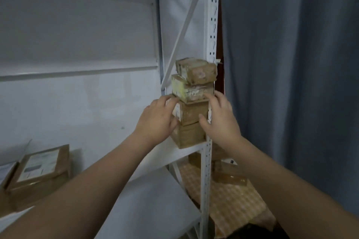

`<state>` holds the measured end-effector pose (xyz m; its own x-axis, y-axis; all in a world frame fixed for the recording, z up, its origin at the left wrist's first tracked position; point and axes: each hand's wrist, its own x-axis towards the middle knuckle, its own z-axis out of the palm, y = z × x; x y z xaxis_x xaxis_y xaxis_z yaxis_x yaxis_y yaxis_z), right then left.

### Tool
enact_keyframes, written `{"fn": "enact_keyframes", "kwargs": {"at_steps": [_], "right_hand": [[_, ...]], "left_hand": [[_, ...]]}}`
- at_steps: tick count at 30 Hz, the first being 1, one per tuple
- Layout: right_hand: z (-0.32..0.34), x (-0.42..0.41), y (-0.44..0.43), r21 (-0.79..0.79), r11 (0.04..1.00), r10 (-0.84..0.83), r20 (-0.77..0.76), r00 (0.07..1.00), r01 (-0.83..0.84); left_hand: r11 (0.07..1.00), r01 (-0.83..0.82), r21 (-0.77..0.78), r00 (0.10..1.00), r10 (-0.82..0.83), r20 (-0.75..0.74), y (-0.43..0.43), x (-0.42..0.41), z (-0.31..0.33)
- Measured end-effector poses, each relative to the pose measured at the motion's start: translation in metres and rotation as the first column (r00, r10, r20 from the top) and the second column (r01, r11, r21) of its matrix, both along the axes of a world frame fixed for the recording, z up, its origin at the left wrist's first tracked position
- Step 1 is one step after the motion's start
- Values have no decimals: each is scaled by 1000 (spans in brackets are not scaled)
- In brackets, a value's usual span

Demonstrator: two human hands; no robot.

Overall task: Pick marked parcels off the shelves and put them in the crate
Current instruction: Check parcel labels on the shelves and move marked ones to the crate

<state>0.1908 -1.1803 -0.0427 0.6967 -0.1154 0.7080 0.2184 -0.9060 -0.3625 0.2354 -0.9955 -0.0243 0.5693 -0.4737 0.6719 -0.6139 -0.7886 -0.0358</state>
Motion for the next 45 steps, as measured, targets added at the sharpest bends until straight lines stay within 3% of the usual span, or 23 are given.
{"fn": "enact_keyframes", "kwargs": {"at_steps": [4,12,18,24,26,28,30,34,37,40,43,45], "right_hand": [[42,42,-24,-53,997,-53,50,997,55],[77,110,-26,-140,982,-126,21,992,128],[74,129,-33,-57,996,-60,220,974,75],[70,119,-29,-135,983,167,423,891,-121],[71,111,-17,-178,965,252,448,858,-191],[69,102,2,-168,941,339,443,830,-294],[61,94,24,-113,901,427,406,808,-419],[43,98,61,99,797,547,302,781,-596],[31,109,86,342,678,599,257,759,-651],[25,115,111,483,574,616,277,737,-661],[25,117,129,644,473,601,263,755,-601],[23,119,138,692,460,602,217,768,-557]], "left_hand": [[976,82,-200,988,-106,-111,-34,41,50],[972,71,-226,966,-123,-226,-60,96,52],[938,106,-331,964,-178,-197,-42,113,47],[900,100,-424,990,-132,-46,-8,108,60],[932,44,-360,997,-19,75,11,105,60],[979,-26,-202,963,79,257,34,106,53],[989,-62,-137,936,106,336,61,105,45],[981,-88,-172,917,147,370,115,100,40],[980,-114,-161,928,163,336,149,96,37],[979,-144,-146,928,184,324,172,91,33],[968,-228,-103,943,246,224,189,88,31],[954,-273,-123,958,282,62,195,86,30]]}}
